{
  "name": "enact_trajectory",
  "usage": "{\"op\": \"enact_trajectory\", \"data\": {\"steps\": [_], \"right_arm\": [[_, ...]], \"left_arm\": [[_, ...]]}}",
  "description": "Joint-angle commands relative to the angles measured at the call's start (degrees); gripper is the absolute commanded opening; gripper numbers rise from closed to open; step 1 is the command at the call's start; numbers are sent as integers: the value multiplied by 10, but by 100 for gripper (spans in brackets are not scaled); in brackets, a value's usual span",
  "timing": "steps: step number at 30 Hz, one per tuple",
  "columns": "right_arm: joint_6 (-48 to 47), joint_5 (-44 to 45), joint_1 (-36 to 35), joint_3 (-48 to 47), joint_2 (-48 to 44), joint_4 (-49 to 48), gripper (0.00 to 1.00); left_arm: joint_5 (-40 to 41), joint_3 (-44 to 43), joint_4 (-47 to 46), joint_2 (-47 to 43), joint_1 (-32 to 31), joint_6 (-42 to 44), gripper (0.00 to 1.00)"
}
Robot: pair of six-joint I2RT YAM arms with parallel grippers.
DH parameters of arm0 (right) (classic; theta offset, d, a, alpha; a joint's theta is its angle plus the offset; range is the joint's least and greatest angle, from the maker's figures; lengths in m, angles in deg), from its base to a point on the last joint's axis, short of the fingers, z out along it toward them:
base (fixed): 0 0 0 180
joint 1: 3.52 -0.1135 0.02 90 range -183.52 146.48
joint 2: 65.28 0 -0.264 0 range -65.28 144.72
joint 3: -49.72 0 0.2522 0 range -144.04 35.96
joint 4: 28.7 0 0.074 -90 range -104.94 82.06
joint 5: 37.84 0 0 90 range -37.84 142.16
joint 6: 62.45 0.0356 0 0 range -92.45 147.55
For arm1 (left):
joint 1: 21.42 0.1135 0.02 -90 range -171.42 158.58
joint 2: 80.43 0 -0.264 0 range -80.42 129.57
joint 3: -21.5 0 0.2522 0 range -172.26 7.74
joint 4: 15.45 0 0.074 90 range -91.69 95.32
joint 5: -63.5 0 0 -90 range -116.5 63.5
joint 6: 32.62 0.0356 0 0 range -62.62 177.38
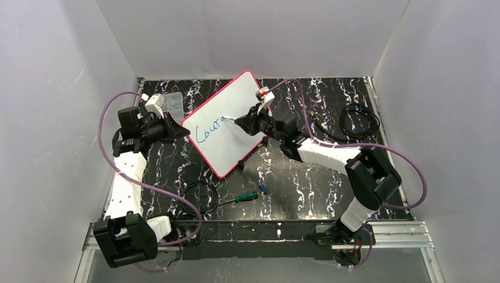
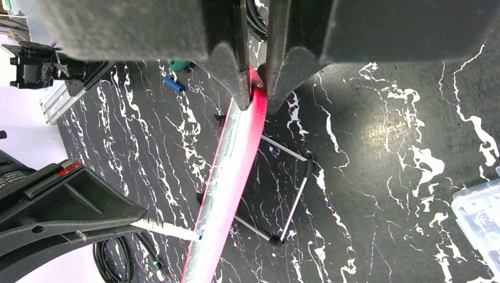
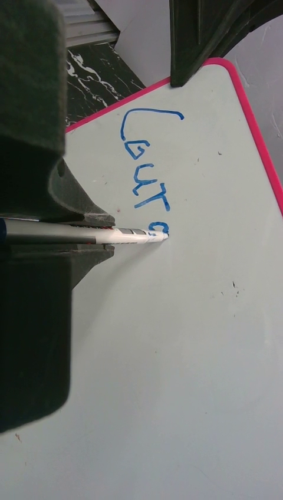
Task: Write a sentence on the whiteboard
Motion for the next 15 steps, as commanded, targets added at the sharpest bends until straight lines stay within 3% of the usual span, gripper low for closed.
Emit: {"op": "enact_trajectory", "data": {"steps": [1, 15], "right_arm": [[-1, 11, 1, 13, -9, -13, 1], [-4, 35, 1, 17, -16, -10, 1]], "left_arm": [[16, -4, 22, -2, -1, 26, 0], [15, -5, 22, 0, -1, 26, 0]]}}
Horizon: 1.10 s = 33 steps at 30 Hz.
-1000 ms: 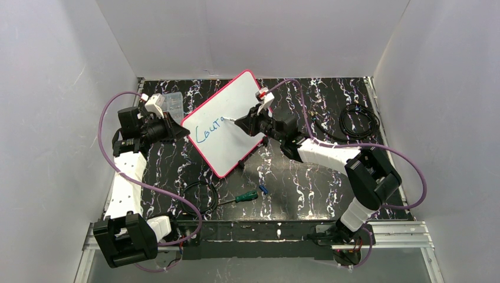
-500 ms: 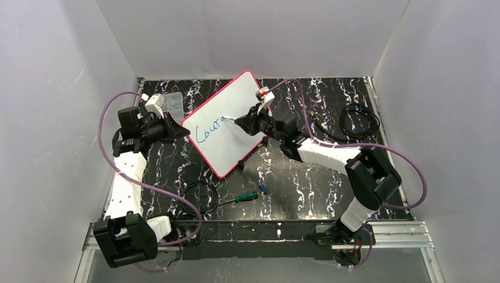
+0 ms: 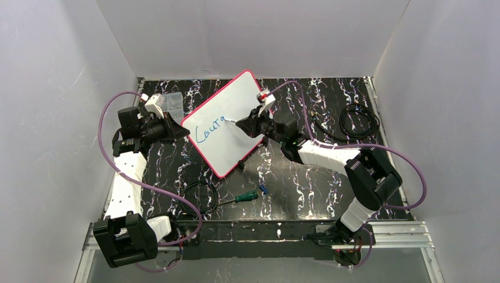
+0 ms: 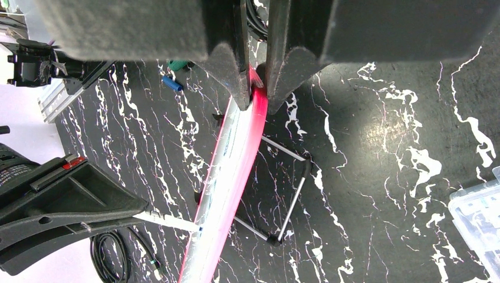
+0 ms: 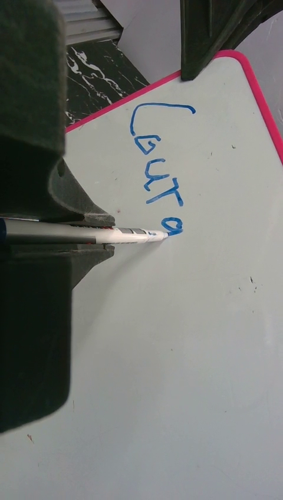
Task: Write a sentence on the whiteboard
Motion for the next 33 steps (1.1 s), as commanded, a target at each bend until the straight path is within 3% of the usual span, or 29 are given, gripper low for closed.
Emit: {"op": "enact_trajectory", "data": {"steps": [1, 13, 33], "right_arm": [[-6, 37, 1, -6, -16, 3, 1], [-9, 31, 2, -25, -36, -2, 1], [-12, 22, 2, -53, 6, -4, 1]], "left_arm": [[16, -5, 22, -1, -1, 26, 0], [15, -5, 22, -2, -2, 25, 0], [12, -4, 21, -2, -2, 24, 0]]}}
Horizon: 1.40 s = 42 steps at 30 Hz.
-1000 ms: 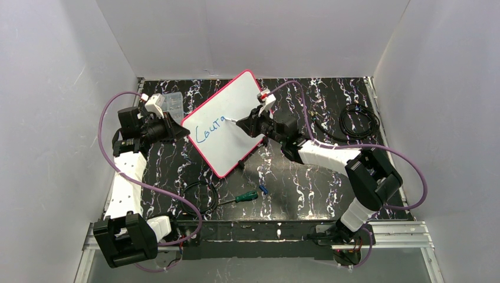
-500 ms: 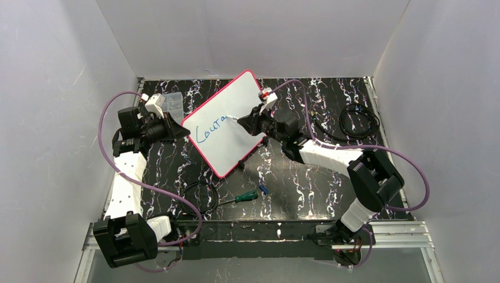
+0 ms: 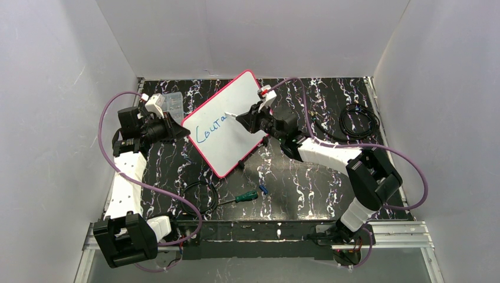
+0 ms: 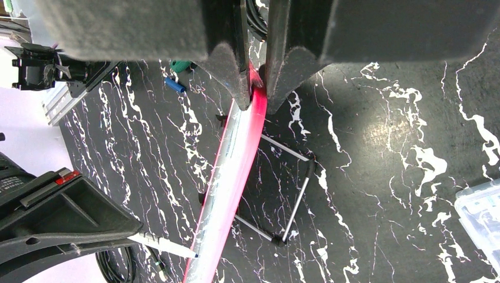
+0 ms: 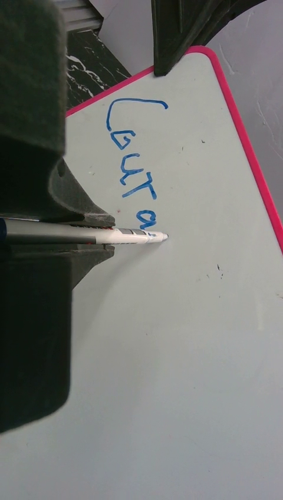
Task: Write a sentence on the whiteboard
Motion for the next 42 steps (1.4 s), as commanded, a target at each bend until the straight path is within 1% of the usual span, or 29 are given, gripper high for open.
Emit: {"op": "enact_trajectory", "data": {"steps": [1, 9, 27, 38, 42], "right_arm": [[-9, -9, 2, -29, 10, -14, 1], [-15, -34, 2, -26, 11, -8, 1], [-19, -6, 2, 25, -12, 1, 1], [-27, 31, 2, -5, -10, 4, 1], [-30, 32, 2, -15, -9, 5, 1]], "left_arm": [[15, -4, 21, -2, -1, 24, 0], [15, -4, 21, -2, -1, 24, 0], [16, -4, 21, -1, -2, 24, 0], [16, -4, 21, -1, -2, 24, 0], [16, -4, 21, -2, -2, 24, 0]]}}
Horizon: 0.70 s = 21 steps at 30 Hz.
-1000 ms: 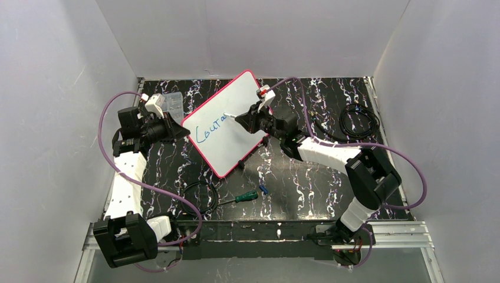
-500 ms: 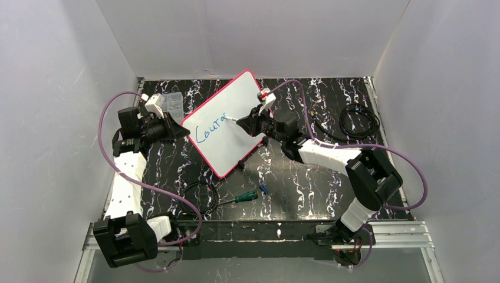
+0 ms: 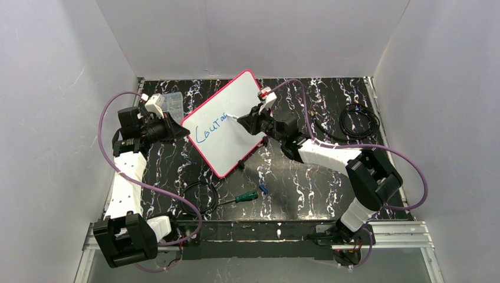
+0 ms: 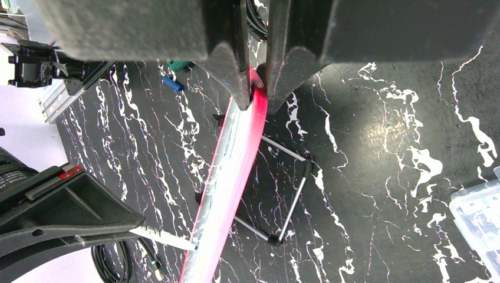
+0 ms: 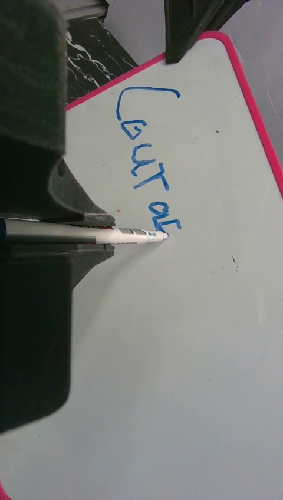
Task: Write a sentence on the whiteboard
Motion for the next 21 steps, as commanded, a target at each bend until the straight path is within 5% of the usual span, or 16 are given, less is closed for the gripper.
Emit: {"op": "enact_trajectory", "data": {"steps": [1, 21], "right_arm": [[-21, 29, 3, -35, -8, 6, 1], [-19, 18, 2, 0, -9, 15, 1]], "left_arm": [[14, -4, 21, -1, -1, 24, 0], [14, -5, 21, -1, -2, 24, 0]]}}
